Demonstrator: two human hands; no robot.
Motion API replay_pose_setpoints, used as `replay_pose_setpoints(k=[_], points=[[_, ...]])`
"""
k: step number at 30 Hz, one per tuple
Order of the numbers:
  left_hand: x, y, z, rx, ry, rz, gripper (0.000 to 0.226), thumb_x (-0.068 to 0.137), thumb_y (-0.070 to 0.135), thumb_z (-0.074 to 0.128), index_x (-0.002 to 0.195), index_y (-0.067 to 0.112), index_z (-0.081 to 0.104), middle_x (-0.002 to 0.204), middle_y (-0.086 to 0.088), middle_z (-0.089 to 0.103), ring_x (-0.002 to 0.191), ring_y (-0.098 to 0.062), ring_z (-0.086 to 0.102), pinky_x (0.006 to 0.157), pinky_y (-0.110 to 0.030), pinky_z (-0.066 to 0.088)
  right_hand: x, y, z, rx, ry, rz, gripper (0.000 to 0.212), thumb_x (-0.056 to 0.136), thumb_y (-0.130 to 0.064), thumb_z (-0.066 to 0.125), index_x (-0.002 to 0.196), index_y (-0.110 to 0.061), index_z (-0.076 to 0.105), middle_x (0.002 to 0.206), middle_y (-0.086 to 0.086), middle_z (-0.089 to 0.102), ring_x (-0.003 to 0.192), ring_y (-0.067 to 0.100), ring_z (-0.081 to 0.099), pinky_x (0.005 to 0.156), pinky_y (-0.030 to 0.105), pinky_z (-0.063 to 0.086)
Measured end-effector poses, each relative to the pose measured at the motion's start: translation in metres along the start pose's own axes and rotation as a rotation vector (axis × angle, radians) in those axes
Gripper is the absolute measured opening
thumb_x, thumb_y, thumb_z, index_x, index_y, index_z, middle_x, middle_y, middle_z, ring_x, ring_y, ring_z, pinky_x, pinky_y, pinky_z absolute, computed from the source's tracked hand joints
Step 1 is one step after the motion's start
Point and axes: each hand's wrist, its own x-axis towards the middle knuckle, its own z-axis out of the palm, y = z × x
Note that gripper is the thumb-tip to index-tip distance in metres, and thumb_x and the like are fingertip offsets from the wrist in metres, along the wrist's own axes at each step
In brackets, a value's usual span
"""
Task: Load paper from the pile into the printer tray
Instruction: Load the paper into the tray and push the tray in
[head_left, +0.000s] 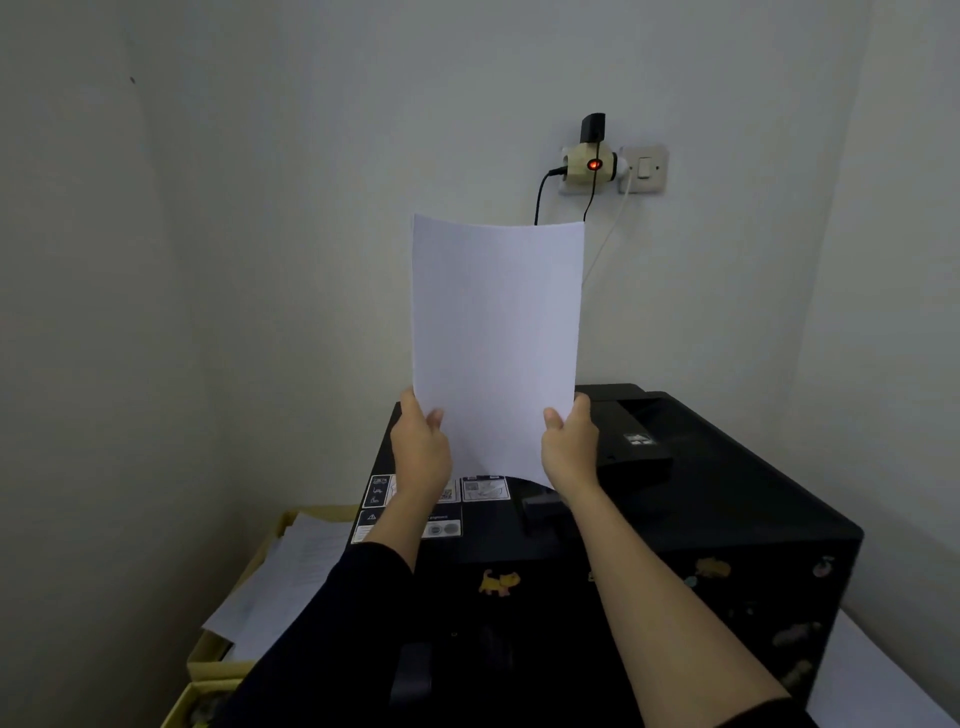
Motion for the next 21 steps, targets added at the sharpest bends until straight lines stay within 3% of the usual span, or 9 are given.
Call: replay_pose_setpoints(k=[3, 6, 8, 10, 12, 16, 18, 21], points=[[-0.004, 0.01, 0.001, 0.001, 0.032, -0.007, 0.037, 0.099, -0.002, 0.037, 0.135, 0.001, 0.037, 0.13, -0.017, 0.053, 0.124, -0.027, 0.052, 0.086, -0.024, 0.037, -0.001, -0.006, -0.011, -0.005, 0.048, -0.023, 0.023, 0.098, -0.005, 0.041, 0.12, 0.003, 0.044, 0.119, 0.018, 0.057, 0.094, 0.021, 0.051, 0.078, 0.029, 0.04], [-0.01, 0.023, 0.004, 0.043, 0.048, -0.013, 0.034, 0.098, 0.005, 0.042, 0.132, 0.003, 0.042, 0.122, -0.019, 0.058, 0.101, -0.028, 0.056, 0.079, -0.03, 0.039, -0.002, -0.013, -0.031, -0.02, 0.105, -0.032, 0.026, 0.096, -0.004, 0.044, 0.121, 0.001, 0.049, 0.115, 0.012, 0.058, 0.096, 0.024, 0.056, 0.077, 0.03, 0.044], [-0.018, 0.032, 0.007, 0.076, 0.03, -0.023, 0.035, 0.096, 0.005, 0.043, 0.131, 0.004, 0.046, 0.118, -0.017, 0.061, 0.088, -0.023, 0.052, 0.073, -0.029, 0.04, -0.002, -0.015, -0.049, -0.045, 0.133, -0.026, 0.017, 0.091, -0.002, 0.044, 0.104, -0.003, 0.055, 0.102, 0.009, 0.059, 0.086, 0.023, 0.056, 0.066, 0.028, 0.047], [-0.032, 0.04, 0.01, 0.073, 0.017, -0.04, 0.032, 0.092, 0.001, 0.041, 0.122, 0.003, 0.053, 0.111, -0.013, 0.063, 0.082, -0.022, 0.052, 0.065, -0.029, 0.042, -0.006, -0.015, -0.07, -0.071, 0.14, 0.003, 0.013, 0.086, 0.0, 0.041, 0.087, -0.007, 0.052, 0.088, 0.004, 0.057, 0.068, 0.018, 0.051, 0.05, 0.023, 0.037], [-0.052, 0.045, 0.014, 0.068, 0.014, -0.069, 0.026, 0.09, -0.001, 0.04, 0.11, 0.003, 0.056, 0.098, -0.006, 0.058, 0.075, -0.019, 0.05, 0.054, -0.025, 0.038, -0.016, -0.012, -0.093, -0.089, 0.129, 0.037, 0.015, 0.085, 0.002, 0.039, 0.078, -0.007, 0.049, 0.077, 0.001, 0.054, 0.057, 0.012, 0.044, 0.046, 0.021, 0.03], [-0.099, 0.043, 0.023, -0.001, -0.013, -0.131, 0.019, 0.087, 0.001, 0.046, 0.099, 0.008, 0.058, 0.093, -0.003, 0.055, 0.079, -0.021, 0.051, 0.058, -0.025, 0.039, -0.046, 0.001, -0.135, -0.105, 0.136, 0.069, 0.031, 0.082, 0.003, 0.04, 0.058, -0.016, 0.034, 0.062, -0.003, 0.044, 0.053, 0.014, 0.035, 0.046, 0.023, 0.024], [-0.127, 0.035, 0.028, -0.057, -0.028, -0.163, 0.021, 0.086, 0.0, 0.047, 0.1, 0.009, 0.06, 0.095, -0.003, 0.058, 0.082, -0.02, 0.052, 0.054, -0.022, 0.038, -0.064, 0.015, -0.152, -0.114, 0.135, 0.067, 0.029, 0.081, 0.004, 0.041, 0.059, -0.014, 0.036, 0.061, -0.003, 0.043, 0.053, 0.013, 0.034, 0.045, 0.023, 0.024], [-0.17, 0.025, 0.033, -0.123, -0.027, -0.208, 0.029, 0.085, -0.002, 0.049, 0.108, 0.008, 0.064, 0.099, -0.004, 0.065, 0.083, -0.019, 0.056, 0.068, -0.023, 0.043, -0.09, 0.039, -0.174, -0.109, 0.101, 0.082, 0.016, 0.084, 0.003, 0.045, 0.077, -0.007, 0.055, 0.071, -0.002, 0.055, 0.059, 0.012, 0.046, 0.049, 0.022, 0.037]])
